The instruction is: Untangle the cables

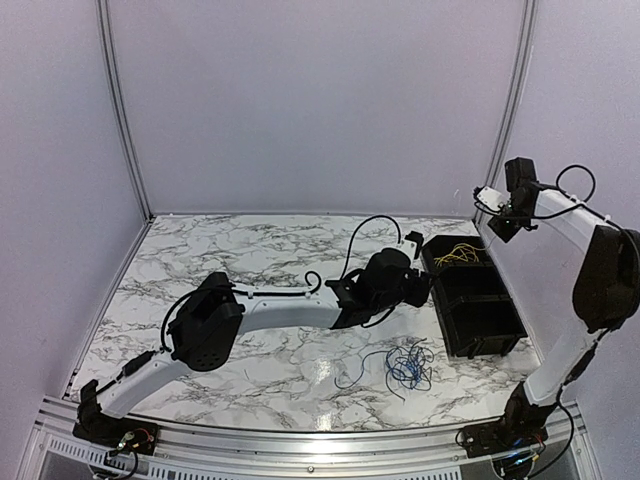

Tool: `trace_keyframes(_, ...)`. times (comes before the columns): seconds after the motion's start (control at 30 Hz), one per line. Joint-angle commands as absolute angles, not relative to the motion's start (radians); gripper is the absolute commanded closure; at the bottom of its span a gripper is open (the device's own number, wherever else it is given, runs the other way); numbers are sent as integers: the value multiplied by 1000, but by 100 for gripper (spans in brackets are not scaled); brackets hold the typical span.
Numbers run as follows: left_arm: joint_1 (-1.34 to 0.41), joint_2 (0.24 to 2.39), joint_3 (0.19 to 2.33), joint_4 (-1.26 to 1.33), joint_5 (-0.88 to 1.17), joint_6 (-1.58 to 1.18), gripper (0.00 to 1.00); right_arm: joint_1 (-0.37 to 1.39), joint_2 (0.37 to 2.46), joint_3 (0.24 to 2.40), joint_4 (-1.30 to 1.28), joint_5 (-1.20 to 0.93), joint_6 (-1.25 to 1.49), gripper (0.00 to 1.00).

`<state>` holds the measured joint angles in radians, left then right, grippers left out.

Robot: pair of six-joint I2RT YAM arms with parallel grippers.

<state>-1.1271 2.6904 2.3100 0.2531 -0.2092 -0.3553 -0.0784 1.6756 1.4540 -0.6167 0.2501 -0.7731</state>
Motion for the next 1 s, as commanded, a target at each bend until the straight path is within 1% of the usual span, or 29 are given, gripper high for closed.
trace_keyframes(0.0, -1148, 2565, 2186, 320, -232, -374, 49, -68, 1684, 1397, -326, 450, -958, 50)
trace_keyframes(0.03, -1150, 2548, 2161, 321, -232, -372, 49, -68, 1696, 1391, -300, 455, -955, 50)
trace_keyframes(0.1, -1155, 2512, 2111, 321, -233, -366, 49, -73, 1733, 1416, -273, 445, -916, 45)
trace_keyframes(0.2, -1163, 2457, 2020, 321, -239, -372, 48, -64, 1813, 1508, -314, 409, -850, 44)
trace_keyframes(0.4, -1187, 2322, 1833, 319, -247, -405, 47, -54, 2013, 1735, -402, 370, -789, 44)
trace_keyframes(0.8, -1225, 2128, 1585, 318, -293, -447, 45, -21, 2290, 2021, -426, 376, -803, 44)
trace_keyframes(0.97, -1231, 2081, 1506, 318, -313, -469, 44, 56, 2350, 2064, -375, 374, -820, 44)
